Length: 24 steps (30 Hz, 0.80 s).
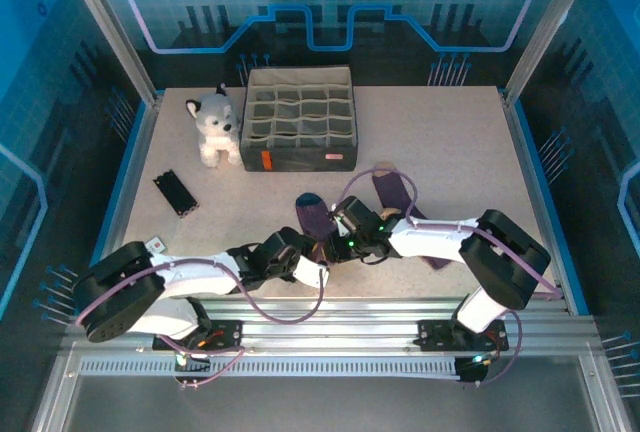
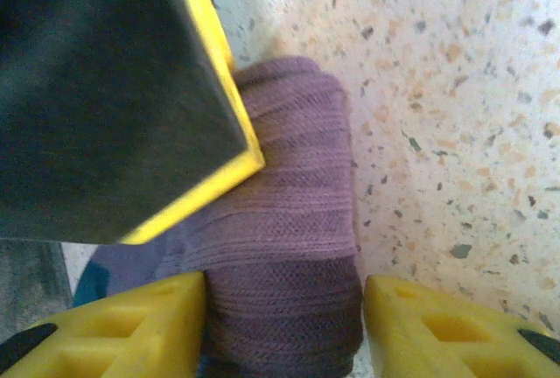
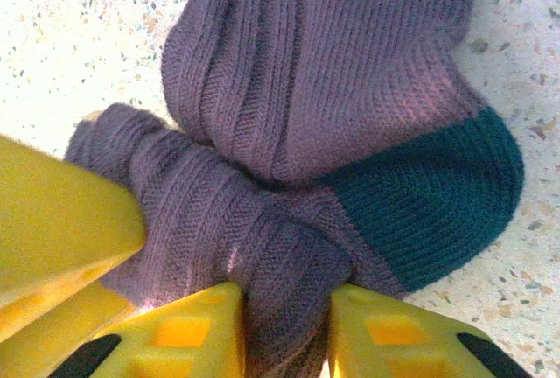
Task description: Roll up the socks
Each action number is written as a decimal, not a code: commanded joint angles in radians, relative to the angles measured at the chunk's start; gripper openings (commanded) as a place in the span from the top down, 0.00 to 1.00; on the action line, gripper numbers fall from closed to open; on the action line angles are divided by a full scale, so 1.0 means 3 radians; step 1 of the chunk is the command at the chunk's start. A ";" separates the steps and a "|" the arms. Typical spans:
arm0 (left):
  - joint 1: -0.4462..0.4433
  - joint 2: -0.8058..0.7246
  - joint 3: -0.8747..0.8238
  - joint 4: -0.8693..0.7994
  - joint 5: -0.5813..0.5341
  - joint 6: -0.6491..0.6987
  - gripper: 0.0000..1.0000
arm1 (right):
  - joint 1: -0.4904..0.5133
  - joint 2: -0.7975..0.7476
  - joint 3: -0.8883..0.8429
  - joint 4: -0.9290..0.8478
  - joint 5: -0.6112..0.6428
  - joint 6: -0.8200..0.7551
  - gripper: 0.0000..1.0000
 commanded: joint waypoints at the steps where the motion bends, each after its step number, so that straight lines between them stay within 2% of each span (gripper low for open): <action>1: -0.0013 0.0141 0.0034 0.0069 -0.0104 0.0038 0.50 | -0.0053 0.0167 -0.0047 -0.0445 0.0013 -0.0065 0.72; 7: -0.0013 0.0371 0.0066 0.0082 -0.0208 0.0115 0.50 | -0.0091 0.0181 -0.0015 -0.0484 -0.0074 -0.0102 0.72; 9: -0.0013 0.0463 0.0117 0.0038 -0.0247 0.0130 0.55 | -0.0103 0.0182 -0.0009 -0.0487 -0.0117 -0.0107 0.72; 12: -0.0013 0.0513 0.0201 -0.0139 -0.0168 0.0108 0.75 | -0.0142 0.0143 -0.0009 -0.0473 -0.0216 -0.0089 0.72; 14: -0.0008 0.0518 0.0254 -0.0283 -0.0082 0.0066 0.98 | -0.0172 0.0059 -0.0033 -0.0443 -0.0268 -0.0062 0.71; 19: 0.0118 0.0488 0.0499 -0.0889 0.0387 -0.0123 1.00 | -0.0302 -0.0320 -0.0160 -0.0287 -0.0380 -0.0013 0.59; 24: 0.0400 0.0531 0.0857 -0.1576 0.1037 -0.0274 1.00 | -0.0411 -0.0860 -0.0357 -0.0088 -0.0351 -0.0121 0.51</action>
